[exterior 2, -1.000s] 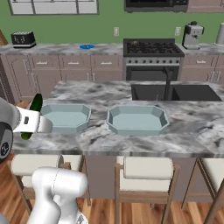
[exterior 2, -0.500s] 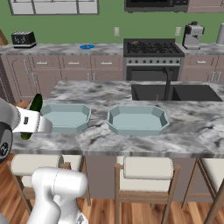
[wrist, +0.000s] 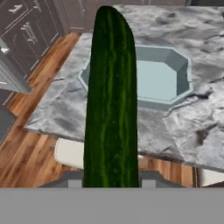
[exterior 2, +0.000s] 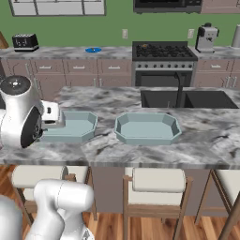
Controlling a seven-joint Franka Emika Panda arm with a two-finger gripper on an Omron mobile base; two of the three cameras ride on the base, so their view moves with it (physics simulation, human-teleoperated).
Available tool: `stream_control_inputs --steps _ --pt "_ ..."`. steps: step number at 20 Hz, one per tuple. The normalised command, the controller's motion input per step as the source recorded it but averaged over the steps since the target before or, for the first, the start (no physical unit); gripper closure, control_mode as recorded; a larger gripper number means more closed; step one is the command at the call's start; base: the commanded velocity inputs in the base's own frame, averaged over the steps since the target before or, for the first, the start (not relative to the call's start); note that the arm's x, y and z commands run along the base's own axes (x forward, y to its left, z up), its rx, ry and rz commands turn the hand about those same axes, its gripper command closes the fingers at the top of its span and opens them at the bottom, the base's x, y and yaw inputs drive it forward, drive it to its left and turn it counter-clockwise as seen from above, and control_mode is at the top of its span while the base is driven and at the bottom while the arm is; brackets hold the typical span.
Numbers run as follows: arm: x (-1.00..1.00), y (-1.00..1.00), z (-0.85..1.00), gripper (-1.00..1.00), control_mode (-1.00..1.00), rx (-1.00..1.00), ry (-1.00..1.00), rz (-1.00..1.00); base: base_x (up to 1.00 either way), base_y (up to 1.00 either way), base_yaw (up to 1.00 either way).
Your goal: Place the cold items (mango and cucumber) from the fridge in one tupperware on the dining counter. Place the warm items (hot dog and kebab skewer) in the stove area in another tupperware.
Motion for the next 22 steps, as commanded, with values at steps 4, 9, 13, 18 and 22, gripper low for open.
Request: stream_control_inputs --steps 4,9,13,18,22 --pt "0.91 0.09 -0.18 1.0 -1.0 0.0 0.28 0.98 0.0 0.0 0.0" --pt "0.72 0.07 -0.35 1.0 -1.0 -0.18 0.21 0.76 0.0 0.0 0.0" --pt "0.51 0.02 -0.36 1.0 -1.0 -0.17 0.0 0.5 0.0 0.0 0.0" --pt "0.47 0.03 -0.42 1.0 -1.0 -0.16 -0.11 0.32 0.0 0.0 0.0" --pt "0.53 0.01 -0.45 1.0 -1.0 -0.06 -0.08 0.12 0.0 0.0 0.0"
